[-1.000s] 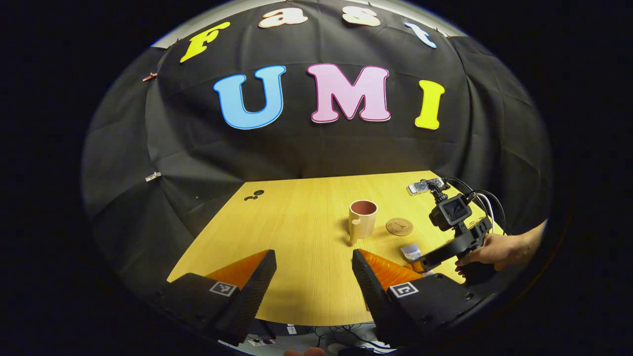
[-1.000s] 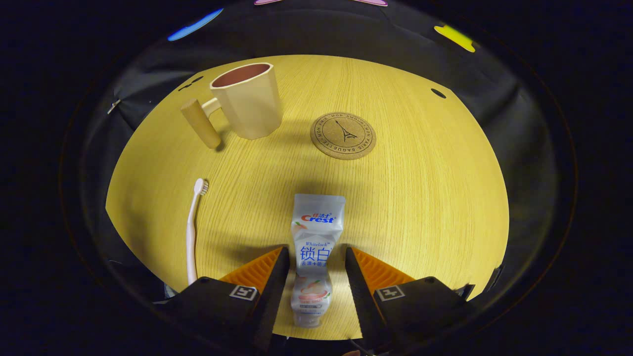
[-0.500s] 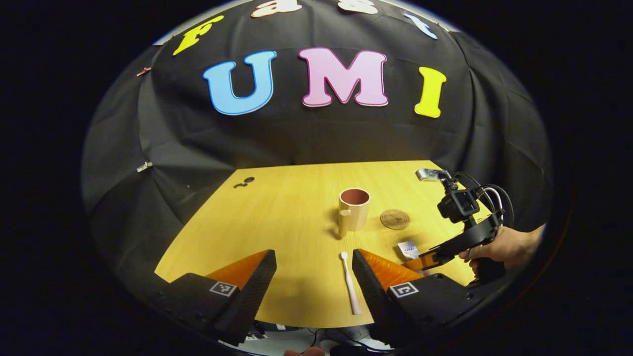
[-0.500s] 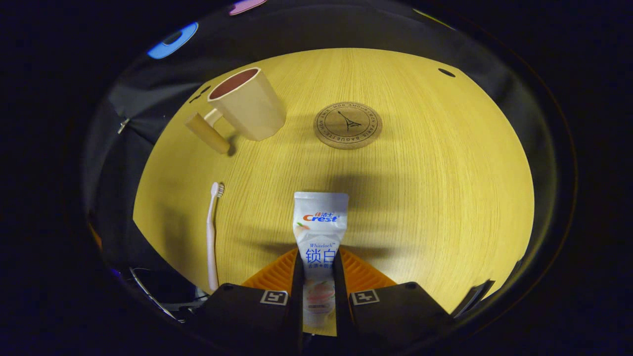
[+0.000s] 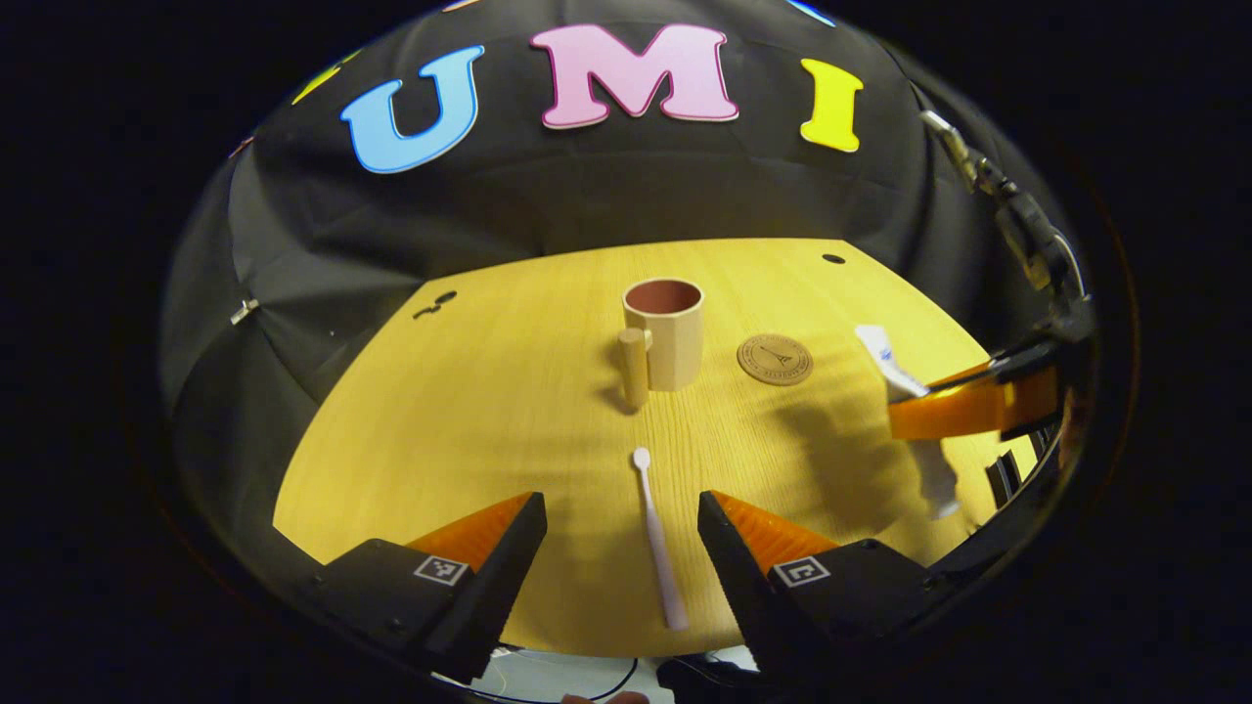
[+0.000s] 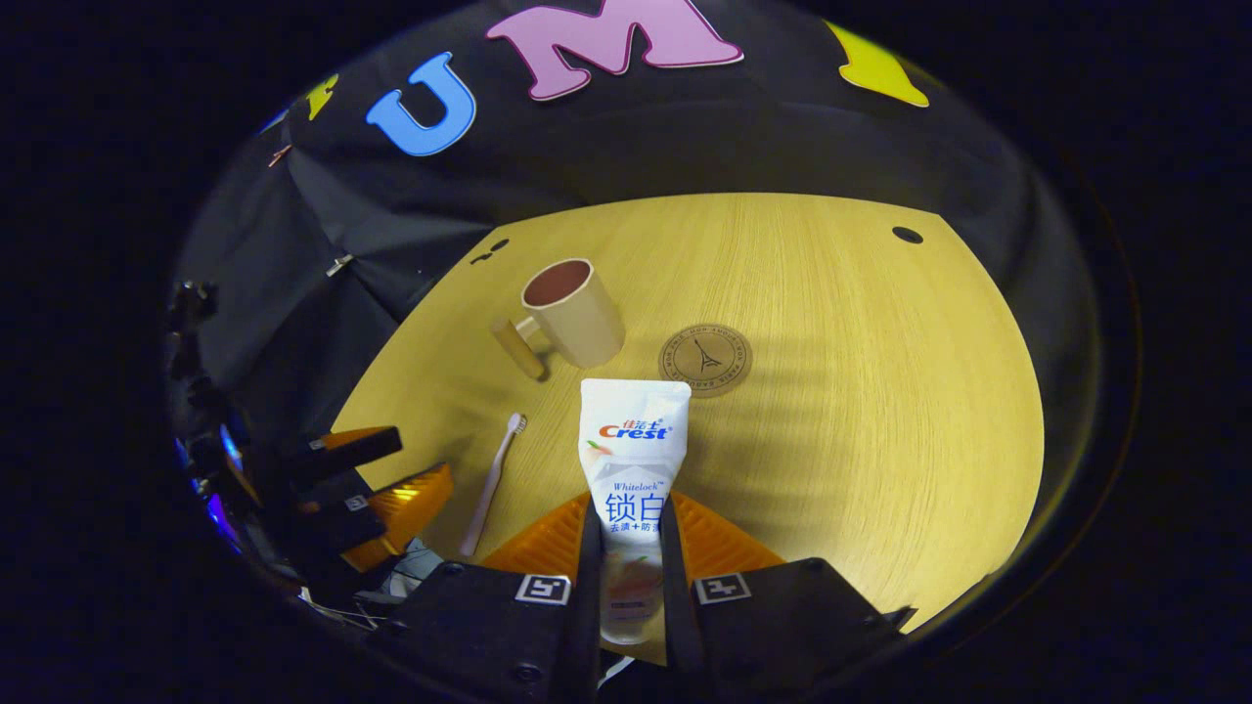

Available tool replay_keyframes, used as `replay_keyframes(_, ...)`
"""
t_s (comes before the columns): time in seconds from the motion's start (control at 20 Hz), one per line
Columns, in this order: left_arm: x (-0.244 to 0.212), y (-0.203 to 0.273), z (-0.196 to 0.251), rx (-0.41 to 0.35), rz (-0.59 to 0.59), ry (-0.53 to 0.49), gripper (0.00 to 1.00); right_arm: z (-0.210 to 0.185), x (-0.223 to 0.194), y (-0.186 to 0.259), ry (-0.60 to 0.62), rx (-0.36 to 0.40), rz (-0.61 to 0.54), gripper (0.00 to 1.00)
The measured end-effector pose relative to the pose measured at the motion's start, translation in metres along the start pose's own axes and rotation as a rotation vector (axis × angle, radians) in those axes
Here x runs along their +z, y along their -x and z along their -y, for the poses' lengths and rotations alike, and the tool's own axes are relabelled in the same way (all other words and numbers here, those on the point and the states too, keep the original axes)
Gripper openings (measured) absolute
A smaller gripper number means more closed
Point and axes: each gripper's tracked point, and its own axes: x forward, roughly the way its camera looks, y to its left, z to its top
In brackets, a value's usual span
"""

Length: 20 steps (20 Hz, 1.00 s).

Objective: Put the toothbrush and toothpaste on the desktop into the cup, then pick up the cup and place it on the coaster on the desktop.

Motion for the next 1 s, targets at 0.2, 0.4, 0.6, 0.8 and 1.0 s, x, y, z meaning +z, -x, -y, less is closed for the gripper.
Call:
replay_keyframes(0.2, -0.019, -0.025, 0.012, -0.004, -0.077, 0.026, 0.97, 0.009, 0.021, 0.026, 0.011, 0.02, 0.056, 0.31)
replay_keyframes(0.4, -0.029, -0.044, 0.014, 0.008, -0.129, 0.03, 0.97, 0.017, 0.033, 0.044, -0.002, 0.039, 0.092, 0.31)
replay_keyframes(0.6, -0.036, -0.054, 0.009, 0.035, -0.177, 0.037, 0.88, 0.031, 0.034, 0.05, -0.004, 0.021, 0.094, 0.31)
replay_keyframes(0.8, -0.039, -0.061, 0.011, 0.03, -0.203, 0.071, 0.84, 0.041, 0.033, 0.052, -0.017, 0.01, 0.096, 0.31)
replay_keyframes(1.0, -0.04, -0.067, 0.019, 0.004, -0.221, 0.078, 0.73, 0.045, 0.032, 0.052, -0.031, 0.004, 0.095, 0.31)
